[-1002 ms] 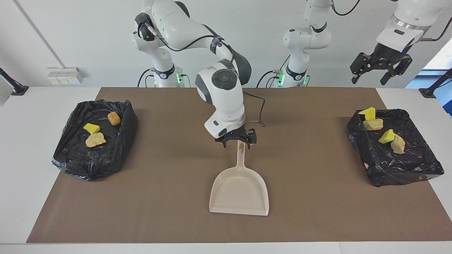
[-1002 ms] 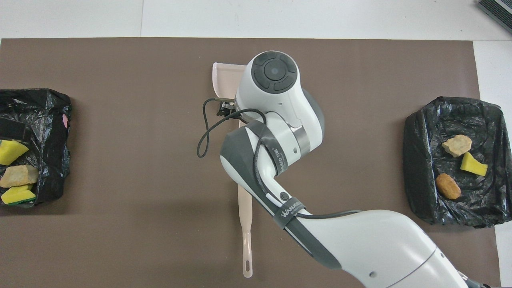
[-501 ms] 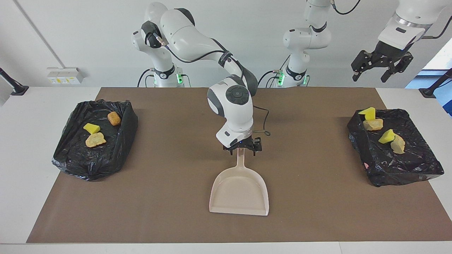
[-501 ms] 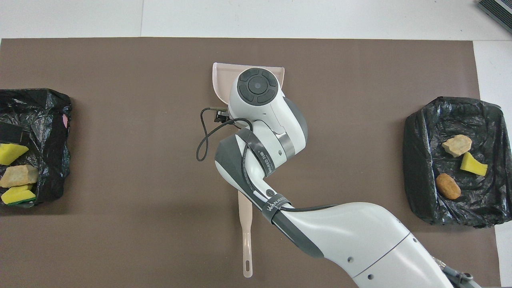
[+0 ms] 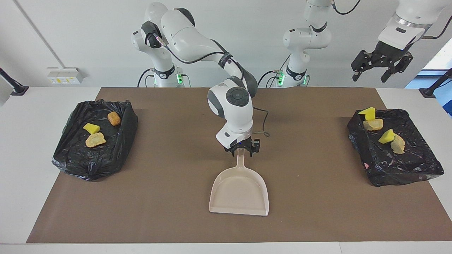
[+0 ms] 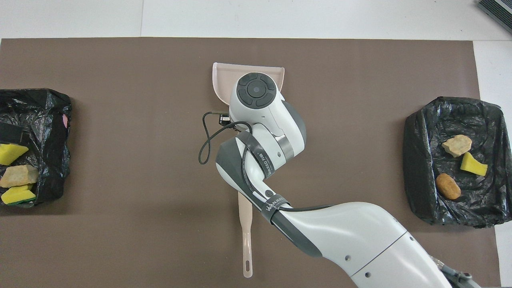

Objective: Sweep and dump trash in bin

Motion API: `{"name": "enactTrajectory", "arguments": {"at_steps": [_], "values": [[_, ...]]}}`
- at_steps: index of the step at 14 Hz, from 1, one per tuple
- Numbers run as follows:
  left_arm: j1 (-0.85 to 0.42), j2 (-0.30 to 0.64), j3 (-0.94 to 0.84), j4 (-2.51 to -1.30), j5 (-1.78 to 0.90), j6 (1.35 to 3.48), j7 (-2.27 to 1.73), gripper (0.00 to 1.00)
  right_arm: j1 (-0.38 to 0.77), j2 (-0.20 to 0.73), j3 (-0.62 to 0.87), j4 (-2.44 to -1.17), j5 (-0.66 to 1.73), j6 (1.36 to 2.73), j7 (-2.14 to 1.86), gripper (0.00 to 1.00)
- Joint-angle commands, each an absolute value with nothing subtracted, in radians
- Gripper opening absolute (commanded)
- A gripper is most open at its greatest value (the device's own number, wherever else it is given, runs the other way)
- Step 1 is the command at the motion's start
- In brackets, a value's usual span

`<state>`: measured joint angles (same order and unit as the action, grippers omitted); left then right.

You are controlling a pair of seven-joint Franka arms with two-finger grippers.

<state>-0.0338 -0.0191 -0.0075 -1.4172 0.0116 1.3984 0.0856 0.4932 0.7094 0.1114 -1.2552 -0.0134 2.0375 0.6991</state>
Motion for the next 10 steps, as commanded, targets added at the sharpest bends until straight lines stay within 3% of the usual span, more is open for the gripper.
{"name": "enactTrajectory", "arguments": {"at_steps": [1, 10], "values": [[-0.021, -0.029, -0.011, -1.417, -0.002, 1.379, 0.094, 1.00, 0.471, 0.693, 0.121, -1.278, -0.038, 2.045, 0.700, 0.00], [-0.021, -0.029, -0.009, -1.417, -0.002, 1.379, 0.091, 1.00, 0.469, 0.595, 0.121, -1.278, -0.049, 1.937, 0.680, 0.00]]}}
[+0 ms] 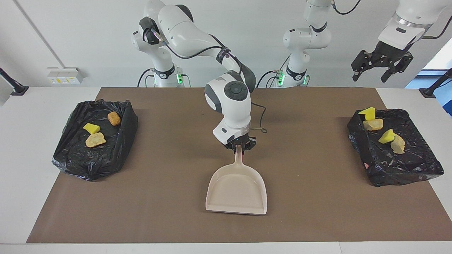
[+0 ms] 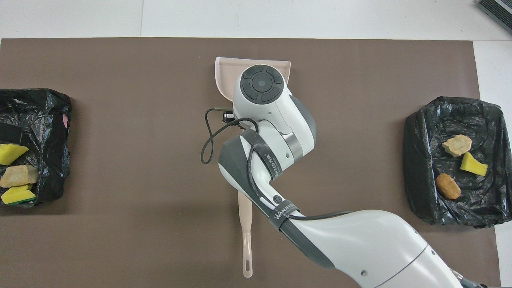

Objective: Sweep and dump trash in bin

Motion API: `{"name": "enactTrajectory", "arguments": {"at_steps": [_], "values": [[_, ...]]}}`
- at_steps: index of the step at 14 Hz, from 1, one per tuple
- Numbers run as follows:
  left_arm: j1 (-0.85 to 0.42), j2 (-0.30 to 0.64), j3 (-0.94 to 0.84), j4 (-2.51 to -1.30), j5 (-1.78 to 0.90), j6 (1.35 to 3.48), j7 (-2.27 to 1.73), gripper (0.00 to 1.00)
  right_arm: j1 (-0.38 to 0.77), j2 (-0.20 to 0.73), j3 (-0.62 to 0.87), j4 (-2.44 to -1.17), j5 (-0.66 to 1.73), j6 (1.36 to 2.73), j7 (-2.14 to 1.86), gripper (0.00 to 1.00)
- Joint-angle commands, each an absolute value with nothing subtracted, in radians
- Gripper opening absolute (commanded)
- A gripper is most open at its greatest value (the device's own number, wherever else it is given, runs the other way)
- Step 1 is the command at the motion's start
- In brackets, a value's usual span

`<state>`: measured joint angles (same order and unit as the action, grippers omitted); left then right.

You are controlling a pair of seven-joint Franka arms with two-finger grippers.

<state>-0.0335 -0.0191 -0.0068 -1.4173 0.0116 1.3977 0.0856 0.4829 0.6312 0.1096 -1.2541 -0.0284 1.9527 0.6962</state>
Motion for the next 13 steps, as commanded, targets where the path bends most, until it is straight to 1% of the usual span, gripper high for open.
{"name": "enactTrajectory", "arguments": {"at_steps": [1, 10, 13], "values": [[-0.021, -0.029, -0.009, -1.417, -0.002, 1.379, 0.091, 1.00, 0.469, 0.595, 0.121, -1.278, -0.045, 1.940, 0.678, 0.00], [-0.018, -0.029, -0.009, -1.417, -0.002, 1.381, 0.097, 1.00, 0.468, 0.601, 0.123, -1.288, -0.022, 1.959, 0.663, 0.00], [-0.018, -0.029, -0.009, -1.417, -0.002, 1.381, 0.098, 1.00, 0.468, 0.609, 0.123, -1.342, -0.011, 2.034, 0.646, 0.00]]}}
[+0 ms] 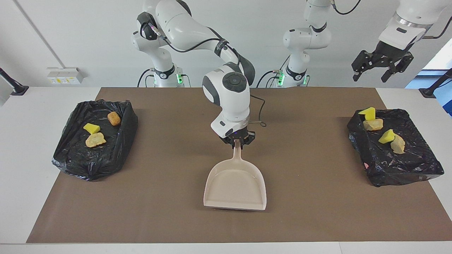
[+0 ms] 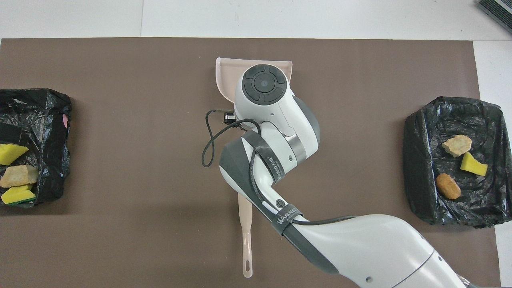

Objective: Sweep and dump trash in bin

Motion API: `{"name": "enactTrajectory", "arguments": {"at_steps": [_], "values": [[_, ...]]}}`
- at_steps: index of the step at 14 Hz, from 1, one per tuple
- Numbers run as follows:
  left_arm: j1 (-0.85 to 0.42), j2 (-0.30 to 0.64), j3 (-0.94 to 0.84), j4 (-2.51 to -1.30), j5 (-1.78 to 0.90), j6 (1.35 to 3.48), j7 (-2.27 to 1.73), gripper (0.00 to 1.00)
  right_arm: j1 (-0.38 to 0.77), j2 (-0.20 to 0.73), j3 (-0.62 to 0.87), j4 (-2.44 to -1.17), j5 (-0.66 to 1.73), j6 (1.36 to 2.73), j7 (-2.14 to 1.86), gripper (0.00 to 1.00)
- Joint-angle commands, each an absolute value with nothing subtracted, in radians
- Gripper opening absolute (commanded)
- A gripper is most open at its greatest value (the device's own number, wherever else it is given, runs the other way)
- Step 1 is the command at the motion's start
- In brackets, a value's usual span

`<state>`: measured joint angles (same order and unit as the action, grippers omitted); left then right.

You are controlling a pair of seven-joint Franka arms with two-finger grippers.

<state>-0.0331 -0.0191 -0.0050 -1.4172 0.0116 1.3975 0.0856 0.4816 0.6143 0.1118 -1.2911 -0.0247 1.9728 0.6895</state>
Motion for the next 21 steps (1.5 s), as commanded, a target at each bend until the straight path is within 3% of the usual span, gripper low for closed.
{"name": "enactTrajectory", "arguments": {"at_steps": [1, 7, 8, 9, 11, 15, 21], "values": [[-0.018, -0.029, -0.009, -1.417, -0.002, 1.381, 0.098, 1.00, 0.468, 0.609, 0.124, -1.344, -0.003, 2.037, 0.628, 0.00], [-0.017, -0.029, -0.009, -1.417, -0.002, 1.381, 0.100, 1.00, 0.468, 0.609, 0.123, -1.396, 0.049, 2.081, 0.588, 0.00], [-0.017, -0.029, -0.009, -1.419, -0.002, 1.381, 0.100, 1.00, 0.468, 0.607, 0.124, -1.404, 0.051, 2.088, 0.586, 0.11], [-0.017, -0.029, -0.009, -1.419, -0.002, 1.381, 0.100, 1.00, 0.466, 0.609, 0.124, -1.402, 0.051, 2.088, 0.586, 0.34], [-0.017, -0.029, -0.009, -1.419, -0.002, 1.382, 0.101, 1.00, 0.466, 0.609, 0.123, -1.396, 0.049, 2.086, 0.588, 1.00], [-0.017, -0.029, -0.009, -1.419, -0.002, 1.382, 0.101, 1.00, 0.437, 0.550, 0.112, -1.355, 0.040, 2.060, 0.586, 1.00], [-0.017, -0.029, -0.009, -1.419, -0.002, 1.382, 0.101, 1.00, 0.230, 0.359, 0.110, -1.356, 0.028, 1.835, 0.424, 1.00]]}}
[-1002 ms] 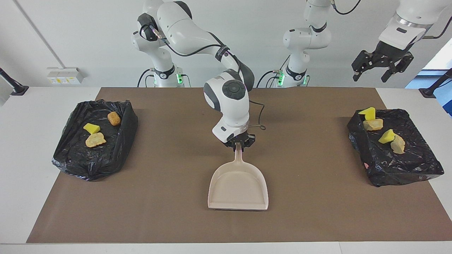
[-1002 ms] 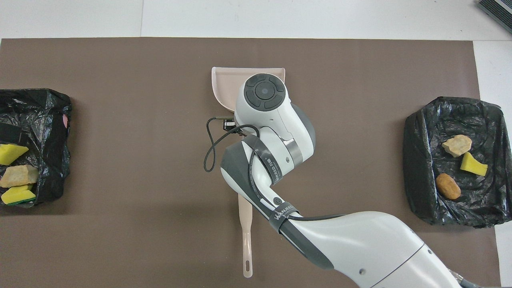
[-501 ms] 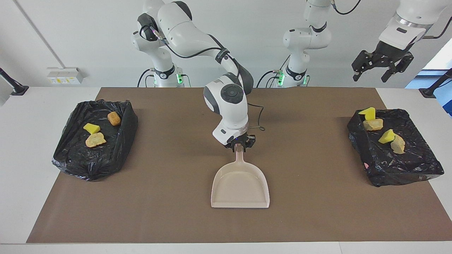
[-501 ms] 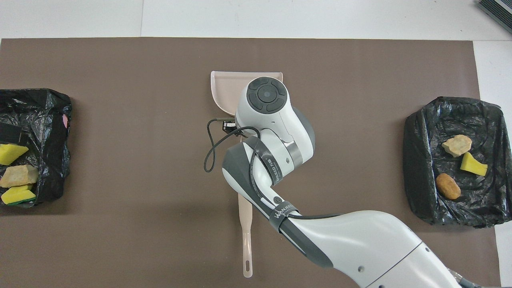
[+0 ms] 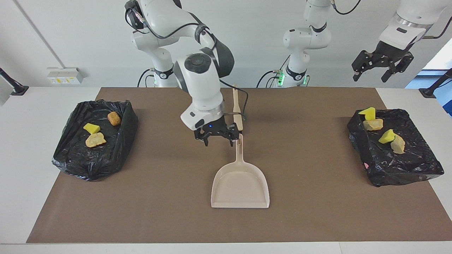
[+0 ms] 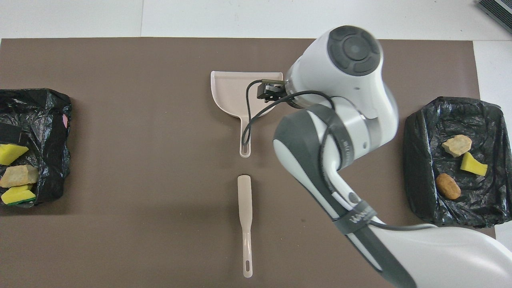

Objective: Sweep and dump trash in bin

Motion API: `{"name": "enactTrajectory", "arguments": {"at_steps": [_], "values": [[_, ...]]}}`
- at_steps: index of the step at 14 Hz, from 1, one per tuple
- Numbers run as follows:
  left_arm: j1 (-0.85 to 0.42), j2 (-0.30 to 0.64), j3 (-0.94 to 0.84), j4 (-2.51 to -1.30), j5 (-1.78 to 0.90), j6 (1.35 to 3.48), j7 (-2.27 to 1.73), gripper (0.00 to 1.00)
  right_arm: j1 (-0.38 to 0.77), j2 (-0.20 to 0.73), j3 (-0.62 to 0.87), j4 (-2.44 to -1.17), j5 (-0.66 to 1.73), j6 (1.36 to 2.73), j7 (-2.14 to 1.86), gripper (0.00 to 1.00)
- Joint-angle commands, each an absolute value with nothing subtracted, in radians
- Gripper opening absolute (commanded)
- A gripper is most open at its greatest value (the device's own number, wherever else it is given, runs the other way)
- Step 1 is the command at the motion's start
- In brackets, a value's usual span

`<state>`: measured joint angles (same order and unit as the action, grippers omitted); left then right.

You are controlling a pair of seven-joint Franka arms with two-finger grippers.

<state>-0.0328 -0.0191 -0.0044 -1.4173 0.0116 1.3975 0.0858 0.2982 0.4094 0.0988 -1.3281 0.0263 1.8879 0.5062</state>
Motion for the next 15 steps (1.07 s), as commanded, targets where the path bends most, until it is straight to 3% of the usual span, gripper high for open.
{"name": "enactTrajectory", "arguments": {"at_steps": [1, 8, 15], "values": [[-0.017, -0.029, -0.009, -1.419, -0.002, 1.382, 0.101, 1.00, 0.186, 0.338, 0.110, -1.356, 0.028, 1.788, 0.367, 1.00], [-0.017, -0.031, -0.008, -1.419, -0.002, 1.379, 0.101, 1.00, -0.092, 0.259, 0.109, -1.371, 0.026, 1.573, -0.050, 1.00], [-0.017, -0.043, -0.008, -1.439, -0.002, 1.381, 0.103, 1.00, -0.300, 0.193, 0.107, -1.563, -0.081, 1.664, -0.362, 1.00]]}}
